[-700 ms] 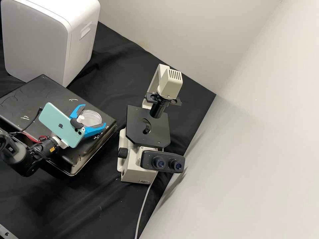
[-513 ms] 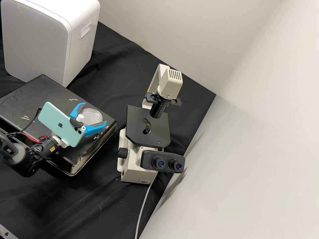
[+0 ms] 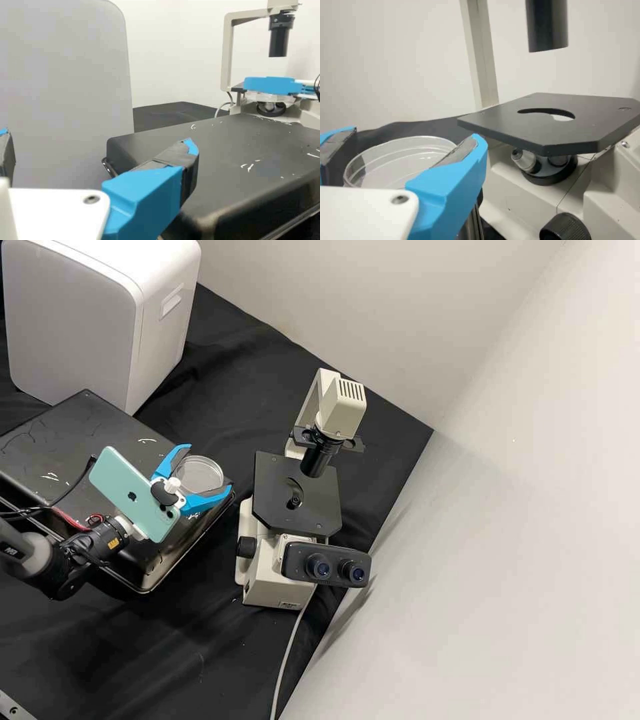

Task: Place the petri dish on the microscope

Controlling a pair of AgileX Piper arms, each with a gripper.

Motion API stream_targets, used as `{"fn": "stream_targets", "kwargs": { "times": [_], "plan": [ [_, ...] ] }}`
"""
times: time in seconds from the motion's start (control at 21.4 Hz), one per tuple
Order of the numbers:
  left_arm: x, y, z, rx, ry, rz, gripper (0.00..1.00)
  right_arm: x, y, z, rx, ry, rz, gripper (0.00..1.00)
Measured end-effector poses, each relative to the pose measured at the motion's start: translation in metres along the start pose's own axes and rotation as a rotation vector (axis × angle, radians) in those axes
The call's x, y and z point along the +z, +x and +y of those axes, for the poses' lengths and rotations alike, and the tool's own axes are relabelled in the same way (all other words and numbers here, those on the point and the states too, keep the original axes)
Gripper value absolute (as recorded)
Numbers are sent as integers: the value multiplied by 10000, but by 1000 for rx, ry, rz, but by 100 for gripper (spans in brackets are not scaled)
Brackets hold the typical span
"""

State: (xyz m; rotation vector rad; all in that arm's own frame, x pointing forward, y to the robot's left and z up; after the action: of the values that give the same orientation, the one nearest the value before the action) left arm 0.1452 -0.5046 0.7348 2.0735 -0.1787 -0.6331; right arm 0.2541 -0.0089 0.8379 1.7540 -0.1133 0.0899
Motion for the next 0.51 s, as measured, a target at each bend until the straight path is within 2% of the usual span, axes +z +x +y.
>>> {"fn": "stream_targets", "kwargs": {
  "times": [0.19, 0.37, 0.51],
  "plan": [
    [0, 0, 0, 0, 0, 0, 100, 13, 44, 114, 38, 11, 5, 0],
    [0, 0, 0, 0, 0, 0, 100, -13, 139, 248, 89, 24, 26, 0],
    [0, 0, 0, 0, 0, 0, 100, 7, 223, 309, 107, 21, 22, 0]
  ]
}}
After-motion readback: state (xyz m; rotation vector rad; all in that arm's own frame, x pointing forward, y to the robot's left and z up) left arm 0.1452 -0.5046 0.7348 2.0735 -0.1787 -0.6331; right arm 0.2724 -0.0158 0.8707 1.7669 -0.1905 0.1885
